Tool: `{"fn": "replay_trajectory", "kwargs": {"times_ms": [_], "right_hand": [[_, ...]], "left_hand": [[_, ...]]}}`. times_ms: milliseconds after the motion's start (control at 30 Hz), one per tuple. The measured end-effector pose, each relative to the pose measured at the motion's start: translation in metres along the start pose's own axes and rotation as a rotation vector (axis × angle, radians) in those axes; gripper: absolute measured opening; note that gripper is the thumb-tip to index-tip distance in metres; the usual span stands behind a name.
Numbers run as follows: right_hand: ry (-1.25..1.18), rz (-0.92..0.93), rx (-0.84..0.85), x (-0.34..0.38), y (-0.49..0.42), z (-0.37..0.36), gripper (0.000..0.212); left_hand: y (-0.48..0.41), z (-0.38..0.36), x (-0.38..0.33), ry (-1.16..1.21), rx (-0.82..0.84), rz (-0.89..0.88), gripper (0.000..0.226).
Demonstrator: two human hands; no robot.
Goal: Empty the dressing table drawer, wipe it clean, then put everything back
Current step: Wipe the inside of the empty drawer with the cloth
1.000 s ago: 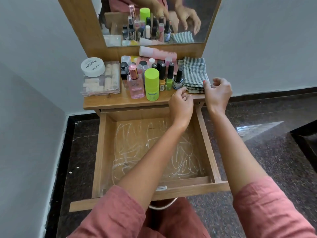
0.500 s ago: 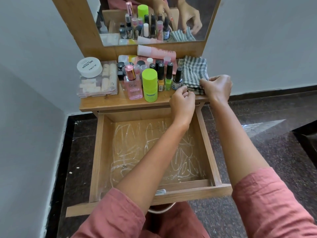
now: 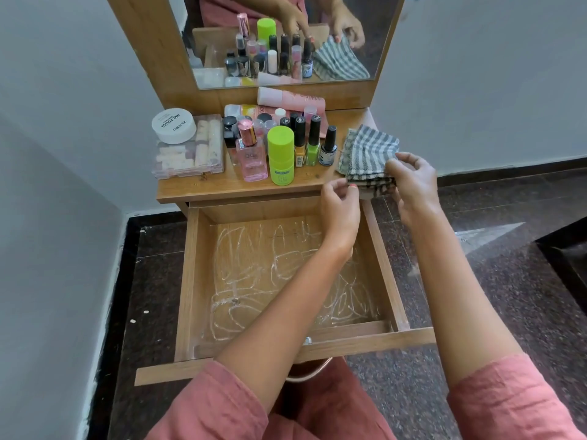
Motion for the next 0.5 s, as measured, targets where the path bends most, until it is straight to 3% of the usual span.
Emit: {"fn": "replay_trajectory", "kwargs": {"times_ms": [100, 233, 367, 500], "right_hand": [[-0.175, -0.033, 0.103, -0.005, 0.021, 0.002, 0.019], [-0.329, -0.097, 0.257, -0.012, 0.048, 0.004, 0.028], [-0.384, -0.142, 0.403, -0.023, 0.074, 0.006, 0.037], [-0.338, -0.158, 0.514, -0.034, 0.100, 0.002, 0.052]], "left_hand": [[0.006, 0.003, 0.014, 0.069, -0.021, 0.097, 0.018], [0.015, 0.003, 0.021, 0.197, 0.046, 0.211, 0.034], [0.023, 0.011, 0.026, 0.169, 0.119, 0.233, 0.049], [0.033, 0.026, 0.036, 0.172, 0.169, 0.295, 0.042]]}}
Point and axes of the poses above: each hand's wrist, its own y-axis away from the middle knuckle, its own z-axis out of the back of the hand, x = y × z, the point moved 5 cm from there along -y, towards the middle knuckle, and after that the axes turned 8 degrees about y, right-handed, at the moved point
